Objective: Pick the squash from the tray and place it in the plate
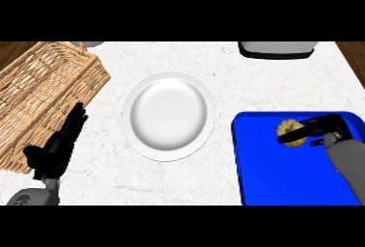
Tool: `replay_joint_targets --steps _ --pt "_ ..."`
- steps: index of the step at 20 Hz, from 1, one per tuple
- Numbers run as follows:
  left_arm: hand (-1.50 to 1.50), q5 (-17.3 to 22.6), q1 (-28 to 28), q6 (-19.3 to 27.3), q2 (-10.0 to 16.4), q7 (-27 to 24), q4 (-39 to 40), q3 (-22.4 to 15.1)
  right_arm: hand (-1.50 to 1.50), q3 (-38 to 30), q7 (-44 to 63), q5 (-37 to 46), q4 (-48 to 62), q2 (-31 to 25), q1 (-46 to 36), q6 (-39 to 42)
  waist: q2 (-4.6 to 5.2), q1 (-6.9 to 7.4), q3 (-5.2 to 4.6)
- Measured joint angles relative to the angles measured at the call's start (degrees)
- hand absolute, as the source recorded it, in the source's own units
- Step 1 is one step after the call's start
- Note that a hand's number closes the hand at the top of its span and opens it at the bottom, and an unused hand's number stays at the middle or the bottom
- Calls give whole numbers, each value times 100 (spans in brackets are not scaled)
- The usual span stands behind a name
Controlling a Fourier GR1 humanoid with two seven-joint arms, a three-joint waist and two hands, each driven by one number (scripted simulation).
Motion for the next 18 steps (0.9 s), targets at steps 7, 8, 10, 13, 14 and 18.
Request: replay_joint_targets --steps 7,8,10,13,14,18 --pt "0 -30 93 44 -16 69 -57 50 150 1053 -843 1191 -1273 42 561 -318 -65 -155 10" --pt "0 -28 148 44 -11 37 -22 72 150 1288 -972 1460 -1511 43 671 -418 -78 -181 9" --pt "0 -12 178 53 27 50 -27 128 150 1701 -1098 1989 -2049 -50 916 -583 -89 -250 25" --pt "0 -15 238 89 -1 38 -50 144 150 2162 -1067 2736 -3006 -207 1324 -815 -80 -315 46" --pt "0 -15 242 88 -1 38 -56 150 150 2265 -993 2965 -3372 -266 1454 -852 -73 -323 50" --pt "0 -33 280 101 -22 94 -180 132 150 2633 -725 3996 -4764 -589 2166 -913 -47 -323 63"
